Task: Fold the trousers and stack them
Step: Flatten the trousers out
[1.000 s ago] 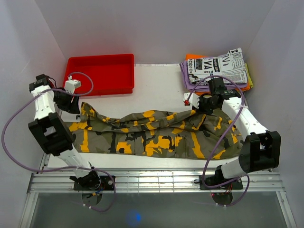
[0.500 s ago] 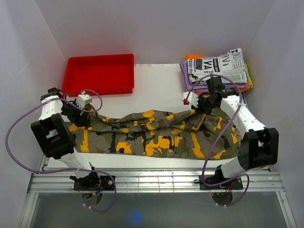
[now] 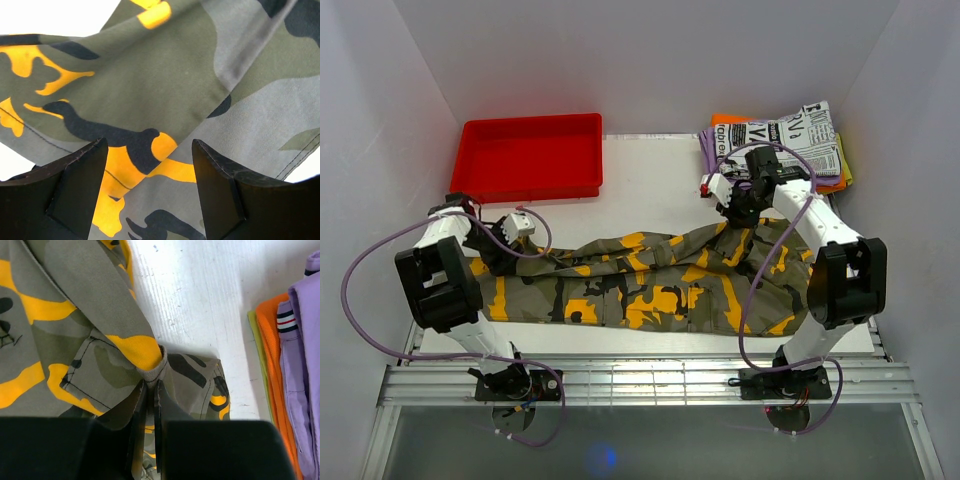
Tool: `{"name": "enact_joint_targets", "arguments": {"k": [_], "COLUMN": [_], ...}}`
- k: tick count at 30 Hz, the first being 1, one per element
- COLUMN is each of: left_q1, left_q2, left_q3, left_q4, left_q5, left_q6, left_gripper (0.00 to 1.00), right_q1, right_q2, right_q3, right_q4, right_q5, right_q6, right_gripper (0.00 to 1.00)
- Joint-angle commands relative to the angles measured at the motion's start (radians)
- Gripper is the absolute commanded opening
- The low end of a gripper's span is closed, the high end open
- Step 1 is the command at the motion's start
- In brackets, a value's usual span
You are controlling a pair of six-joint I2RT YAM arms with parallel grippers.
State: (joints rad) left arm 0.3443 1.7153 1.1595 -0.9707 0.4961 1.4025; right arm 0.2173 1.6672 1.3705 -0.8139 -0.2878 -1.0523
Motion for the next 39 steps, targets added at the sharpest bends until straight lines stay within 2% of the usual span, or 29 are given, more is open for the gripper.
{"name": "enact_joint_targets", "arguments": {"k": [1, 9, 16, 20, 21, 23, 24, 26, 27, 28, 36, 39], "left_q1": [-0.013, -0.019, -0.024, -0.027, -0.027, -0.025, -0.027, -0.027, -0.027, -0.027, 0.022, 0.038], "left_q2": [-0.016, 0.001, 0.009, 0.027, 0.035, 0.043, 0.043, 0.038, 0.035, 0.027, -0.029, -0.083], "left_q3": [-0.017, -0.047, -0.054, -0.026, -0.015, 0.017, 0.026, 0.054, 0.066, 0.093, 0.302, 0.345], "left_q4": [0.009, 0.033, 0.064, 0.082, 0.082, 0.081, 0.078, 0.07, 0.069, 0.07, 0.076, 0.125], "left_q5": [0.007, -0.013, -0.01, -0.005, -0.002, 0.012, 0.016, 0.03, 0.033, 0.035, 0.036, 0.006], "left_q6": [0.075, 0.064, 0.043, -0.012, -0.028, -0.065, -0.074, -0.092, -0.126, -0.146, -0.42, -0.54], "left_gripper": [0.79, 0.78, 0.72, 0.58, 0.46, 0.35, 0.24, 0.13, 0.03, 0.0, 0.0, 0.0], "right_q1": [-0.001, -0.004, -0.009, -0.015, -0.016, -0.019, -0.021, -0.022, -0.022, -0.025, -0.033, -0.035], "right_q2": [0.038, 0.086, 0.134, 0.158, 0.158, 0.154, 0.151, 0.138, 0.132, 0.126, 0.033, -0.02], "right_q3": [0.074, 0.104, 0.157, 0.193, 0.196, 0.194, 0.193, 0.188, 0.185, 0.183, 0.112, 0.072], "right_q4": [-0.014, -0.018, -0.027, -0.056, -0.057, -0.057, -0.056, -0.051, -0.05, -0.045, 0.062, 0.119], "right_q5": [0.03, 0.044, 0.062, 0.05, 0.049, 0.049, 0.05, 0.049, 0.047, 0.044, 0.029, 0.03], "right_q6": [0.087, 0.12, 0.172, 0.187, 0.19, 0.19, 0.19, 0.184, 0.181, 0.178, 0.19, 0.199], "right_gripper": [0.08, 0.08, 0.08, 0.08, 0.08, 0.08, 0.08, 0.08, 0.08, 0.08, 0.08, 0.08]}}
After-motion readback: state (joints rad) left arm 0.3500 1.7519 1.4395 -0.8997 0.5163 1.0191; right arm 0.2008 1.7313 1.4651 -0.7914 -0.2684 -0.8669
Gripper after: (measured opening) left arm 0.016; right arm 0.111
